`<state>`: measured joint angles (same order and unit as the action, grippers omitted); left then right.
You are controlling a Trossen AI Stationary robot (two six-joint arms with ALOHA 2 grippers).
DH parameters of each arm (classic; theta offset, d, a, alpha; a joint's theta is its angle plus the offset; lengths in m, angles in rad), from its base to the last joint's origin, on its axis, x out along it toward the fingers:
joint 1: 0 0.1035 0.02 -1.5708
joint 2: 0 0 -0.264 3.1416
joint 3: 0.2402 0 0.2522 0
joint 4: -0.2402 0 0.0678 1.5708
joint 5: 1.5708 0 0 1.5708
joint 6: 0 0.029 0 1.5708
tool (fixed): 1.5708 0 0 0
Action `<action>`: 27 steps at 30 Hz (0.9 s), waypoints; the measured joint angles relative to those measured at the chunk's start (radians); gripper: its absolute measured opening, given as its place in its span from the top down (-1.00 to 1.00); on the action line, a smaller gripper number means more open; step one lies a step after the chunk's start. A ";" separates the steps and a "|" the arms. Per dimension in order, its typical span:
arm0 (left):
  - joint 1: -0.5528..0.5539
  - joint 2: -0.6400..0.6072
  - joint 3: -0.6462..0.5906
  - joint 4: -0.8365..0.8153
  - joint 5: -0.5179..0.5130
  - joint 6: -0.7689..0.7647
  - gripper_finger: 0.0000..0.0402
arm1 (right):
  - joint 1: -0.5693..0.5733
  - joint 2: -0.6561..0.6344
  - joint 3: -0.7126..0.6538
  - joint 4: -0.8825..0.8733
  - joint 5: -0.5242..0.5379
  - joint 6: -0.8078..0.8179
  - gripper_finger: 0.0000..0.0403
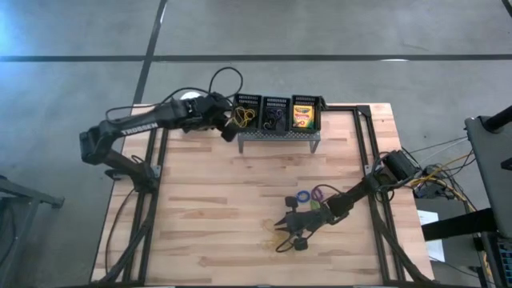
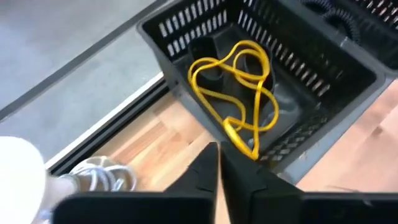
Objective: Pick & Place Office Desk Supplies
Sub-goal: Adjust the left black bin on the shelf
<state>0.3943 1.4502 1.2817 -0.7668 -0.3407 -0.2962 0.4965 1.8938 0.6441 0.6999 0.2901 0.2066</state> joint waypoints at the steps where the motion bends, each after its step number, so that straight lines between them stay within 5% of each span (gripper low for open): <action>1: 0.000 0.000 -0.012 0.025 0.002 -0.002 0.95 | 0.000 0.000 0.000 -0.001 0.000 0.000 0.72; 19: -0.001 0.002 -0.132 0.234 0.059 -0.016 0.97 | 0.000 0.000 0.000 -0.001 0.000 0.000 0.72; 27: -0.001 0.003 -0.171 0.412 0.164 -0.016 0.97 | 0.001 0.000 0.000 -0.002 0.000 0.000 0.72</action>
<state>0.3935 1.4528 1.1103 -0.3549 -0.1767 -0.3122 0.4976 1.8938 0.6437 0.6983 0.2898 0.2066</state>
